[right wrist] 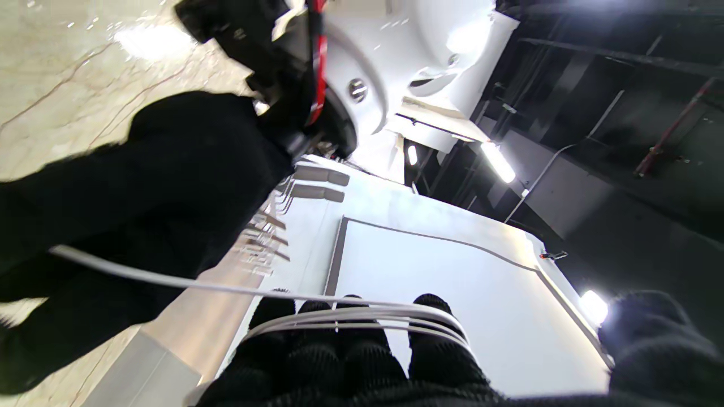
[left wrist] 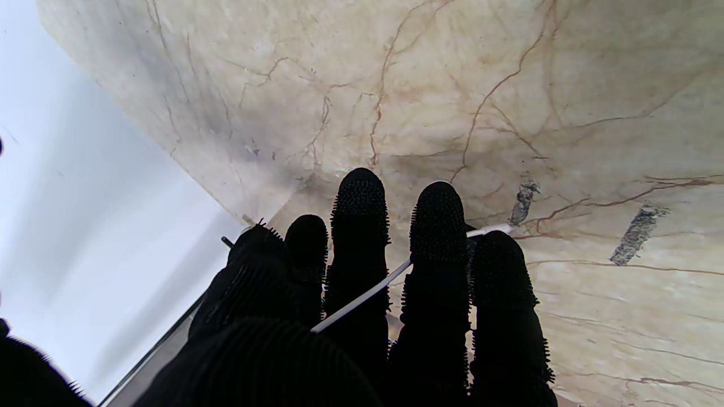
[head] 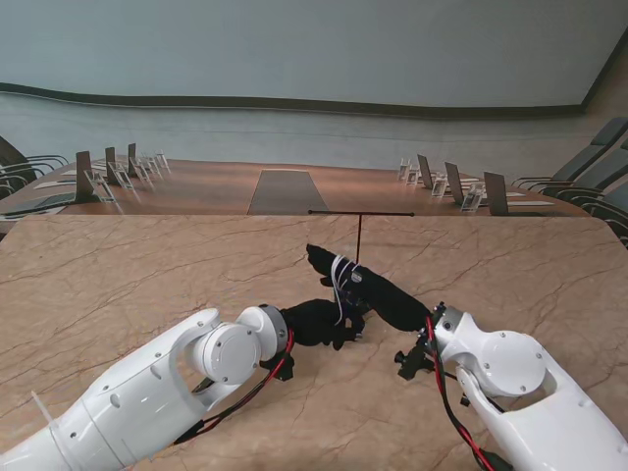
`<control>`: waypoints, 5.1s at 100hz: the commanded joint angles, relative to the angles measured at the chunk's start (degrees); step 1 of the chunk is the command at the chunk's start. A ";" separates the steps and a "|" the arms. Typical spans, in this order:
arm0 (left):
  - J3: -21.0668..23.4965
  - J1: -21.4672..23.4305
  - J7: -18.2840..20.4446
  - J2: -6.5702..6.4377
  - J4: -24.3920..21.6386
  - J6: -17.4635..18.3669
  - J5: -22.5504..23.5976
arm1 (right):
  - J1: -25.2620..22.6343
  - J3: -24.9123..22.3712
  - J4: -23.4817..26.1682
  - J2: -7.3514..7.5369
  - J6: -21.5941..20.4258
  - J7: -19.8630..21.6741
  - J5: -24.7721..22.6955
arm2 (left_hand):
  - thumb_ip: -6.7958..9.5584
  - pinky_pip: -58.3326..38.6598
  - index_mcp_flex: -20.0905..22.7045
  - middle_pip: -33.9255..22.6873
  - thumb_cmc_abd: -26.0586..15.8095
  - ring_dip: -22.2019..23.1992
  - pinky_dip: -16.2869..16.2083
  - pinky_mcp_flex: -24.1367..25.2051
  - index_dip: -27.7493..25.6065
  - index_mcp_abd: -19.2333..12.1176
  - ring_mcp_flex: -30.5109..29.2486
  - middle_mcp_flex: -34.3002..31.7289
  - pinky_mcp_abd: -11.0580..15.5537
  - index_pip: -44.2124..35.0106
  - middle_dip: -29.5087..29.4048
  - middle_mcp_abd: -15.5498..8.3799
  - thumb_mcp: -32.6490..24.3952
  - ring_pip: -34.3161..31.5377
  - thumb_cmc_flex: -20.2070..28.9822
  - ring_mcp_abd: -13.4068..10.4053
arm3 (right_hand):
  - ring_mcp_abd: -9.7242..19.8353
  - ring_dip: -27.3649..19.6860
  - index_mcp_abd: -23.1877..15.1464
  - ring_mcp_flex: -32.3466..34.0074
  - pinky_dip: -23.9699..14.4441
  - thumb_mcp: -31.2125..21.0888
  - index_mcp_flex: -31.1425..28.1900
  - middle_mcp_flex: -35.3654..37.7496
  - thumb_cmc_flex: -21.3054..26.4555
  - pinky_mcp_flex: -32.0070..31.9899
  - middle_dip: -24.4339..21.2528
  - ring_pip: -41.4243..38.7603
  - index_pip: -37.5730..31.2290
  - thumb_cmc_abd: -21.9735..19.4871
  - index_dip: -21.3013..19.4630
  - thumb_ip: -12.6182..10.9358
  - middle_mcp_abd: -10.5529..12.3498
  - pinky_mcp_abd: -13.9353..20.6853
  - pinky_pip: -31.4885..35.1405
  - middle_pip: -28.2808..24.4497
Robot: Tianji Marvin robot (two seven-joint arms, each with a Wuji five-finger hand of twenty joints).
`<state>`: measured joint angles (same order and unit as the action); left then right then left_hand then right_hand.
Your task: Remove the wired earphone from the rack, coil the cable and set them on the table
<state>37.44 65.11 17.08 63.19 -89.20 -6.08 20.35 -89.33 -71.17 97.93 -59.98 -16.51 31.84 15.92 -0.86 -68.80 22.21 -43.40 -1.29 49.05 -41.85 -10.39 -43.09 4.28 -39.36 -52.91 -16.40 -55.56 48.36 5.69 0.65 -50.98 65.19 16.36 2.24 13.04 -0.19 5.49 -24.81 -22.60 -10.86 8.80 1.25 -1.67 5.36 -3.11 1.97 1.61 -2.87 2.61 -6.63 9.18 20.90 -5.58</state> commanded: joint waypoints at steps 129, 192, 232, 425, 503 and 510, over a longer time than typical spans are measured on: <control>-1.44 -1.47 -3.06 1.10 6.99 -0.88 4.06 | 0.09 -1.46 0.96 -0.15 -1.91 4.58 6.60 | -0.24 22.42 -9.30 22.48 9.91 -15.90 4.93 12.33 12.71 -1.49 22.93 28.77 4.82 26.00 -16.73 1.47 -7.12 30.06 -23.63 -8.08 | -5.63 1.46 -4.33 1.74 3.32 -0.27 2.08 0.74 -0.95 3.53 4.24 -11.74 -0.36 0.66 -11.11 2.03 -4.14 -5.76 7.48 -9.42; 2.67 4.17 -4.84 -0.06 6.05 -2.09 9.30 | -0.26 -4.56 1.51 0.09 -4.18 4.73 6.57 | -0.71 24.57 -10.29 24.54 11.40 -17.10 4.24 12.77 13.47 -5.19 24.27 31.12 4.22 28.45 -19.22 -1.19 -8.24 32.47 -25.53 -6.86 | -5.56 1.15 -4.22 1.74 4.90 -0.12 2.14 0.89 -0.77 3.05 4.20 -11.87 -0.41 0.55 -12.27 2.02 -4.41 -5.62 9.02 -9.38; 6.63 7.21 -6.07 -0.61 2.73 -0.27 12.54 | -1.35 -4.67 1.20 -0.20 -2.53 3.38 5.54 | -0.72 24.62 -9.56 28.71 12.50 -25.45 10.50 6.81 15.89 -7.93 24.35 33.25 -4.63 32.03 -25.87 -3.79 -3.33 37.42 -27.47 -2.06 | -5.36 1.06 -4.15 1.39 5.68 -0.07 2.23 0.73 -0.44 2.62 4.10 -11.79 -0.61 0.59 -13.35 1.97 -4.22 -5.46 9.38 -9.20; 22.58 19.83 -10.77 -0.84 -10.41 5.21 15.46 | -3.13 -3.09 -4.99 -1.76 5.03 -3.64 -0.60 | -0.07 5.56 -9.78 14.61 4.15 -1.44 -0.38 6.52 15.41 -4.52 17.27 27.42 4.05 30.35 -5.41 2.01 -1.17 11.84 -24.77 -4.09 | -4.93 1.29 -12.81 1.19 6.22 0.39 2.59 0.83 0.41 2.25 3.67 -11.34 -0.94 1.03 -20.50 1.86 -3.54 -5.47 8.35 -8.11; 19.47 17.53 -11.65 0.57 -9.70 4.57 5.15 | -1.48 -2.60 -6.10 -2.15 7.42 -4.40 -0.97 | -0.67 -19.71 -11.93 -0.86 -0.63 13.41 -21.90 -13.50 15.60 -1.76 3.31 14.71 3.58 30.39 9.89 3.37 -0.05 -16.43 -29.11 1.28 | -4.31 0.97 -12.75 0.95 5.60 0.46 2.58 0.81 0.51 2.32 3.94 -10.12 -0.56 1.03 -20.86 1.82 -3.29 -5.14 8.03 -8.68; 19.44 17.63 -11.99 0.74 -9.60 4.99 3.98 | -1.20 -2.45 -6.27 -2.17 7.72 -4.33 -0.96 | -0.87 -23.21 -11.84 -2.64 -1.19 14.45 -24.09 -17.08 15.65 -1.42 1.11 12.90 3.67 30.27 11.06 3.61 0.11 -19.71 -30.25 2.11 | -4.36 1.00 -12.71 1.00 5.56 0.44 2.58 0.80 0.56 2.32 3.92 -10.04 -0.53 1.12 -20.82 1.81 -3.29 -5.09 8.00 -8.66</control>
<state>57.04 82.31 5.33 63.34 -98.75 -1.45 25.08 -90.78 -73.94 91.65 -61.84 -9.14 27.48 15.06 -0.84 -85.72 11.89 -42.86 0.45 61.52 -62.87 -23.88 -27.26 2.73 -36.10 -37.86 -12.95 -25.46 57.80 8.35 -0.05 -66.68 37.79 15.82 -1.55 14.45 -3.46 6.62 -18.95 -22.60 -9.92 9.28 1.36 0.59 9.27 -13.94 1.01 1.67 -23.04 2.61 -10.60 6.26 28.74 -14.50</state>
